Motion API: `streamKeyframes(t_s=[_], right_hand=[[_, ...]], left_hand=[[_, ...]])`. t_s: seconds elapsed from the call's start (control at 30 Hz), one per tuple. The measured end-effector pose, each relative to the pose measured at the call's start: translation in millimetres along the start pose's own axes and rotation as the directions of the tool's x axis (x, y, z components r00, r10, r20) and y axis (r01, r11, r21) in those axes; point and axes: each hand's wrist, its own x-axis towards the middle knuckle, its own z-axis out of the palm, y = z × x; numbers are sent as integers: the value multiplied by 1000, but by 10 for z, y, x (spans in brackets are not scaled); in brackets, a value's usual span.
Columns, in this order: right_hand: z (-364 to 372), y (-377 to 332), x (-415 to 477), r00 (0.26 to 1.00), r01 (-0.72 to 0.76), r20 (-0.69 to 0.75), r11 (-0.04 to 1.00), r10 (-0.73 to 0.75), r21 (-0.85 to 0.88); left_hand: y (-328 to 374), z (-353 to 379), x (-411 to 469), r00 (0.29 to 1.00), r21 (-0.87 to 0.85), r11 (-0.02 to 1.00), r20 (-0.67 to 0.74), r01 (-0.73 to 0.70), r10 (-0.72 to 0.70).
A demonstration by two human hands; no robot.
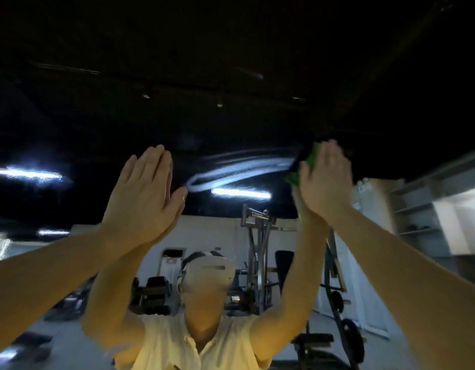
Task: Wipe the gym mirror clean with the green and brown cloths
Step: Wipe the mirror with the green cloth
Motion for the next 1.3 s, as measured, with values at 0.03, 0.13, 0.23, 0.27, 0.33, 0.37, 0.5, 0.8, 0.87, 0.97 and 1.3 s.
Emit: streamKeyframes(t_s=[0.03,0.13,0.23,0.27,0.33,0.37,0.5,0.8,0.87,0.97,1.3], right_hand=[[-10,72,44,995,-95,32,995,95,3],[-13,-290,50,976,-217,27,976,216,33],[-21,-1101,-152,997,45,-67,999,-44,20],[-24,-1392,-265,980,190,-76,981,-186,49],[-60,-1814,-514,868,495,-25,862,-495,109],[-88,-1897,-613,783,615,17,779,-621,119],[-56,-1324,-471,776,618,11,765,-630,179],[-29,-552,184,960,-279,4,957,279,83],[0,-1126,88,990,-124,-55,989,129,86],[-18,-1930,-317,958,288,-44,944,-285,164],[-53,-166,-84,965,255,59,967,-254,-1]], left_hand=[[3,51,-12,1000,7,1000,5,7,-7],[-1,95,-34,1000,-19,1000,-12,3,-3],[-32,90,-26,999,-101,995,-42,-13,9],[-50,77,-27,998,-155,988,-60,-4,-5],[-84,41,-49,991,-320,946,-106,45,-83],[-105,17,-61,983,-405,912,-128,71,-133],[-109,-38,-104,975,-476,871,-110,119,-193],[-44,91,-76,993,-182,980,-67,80,-93],[-43,105,-82,993,-211,976,-94,56,-78],[-82,42,-97,985,-406,910,-108,81,-136],[-79,27,-106,987,-364,924,-66,114,-148]])
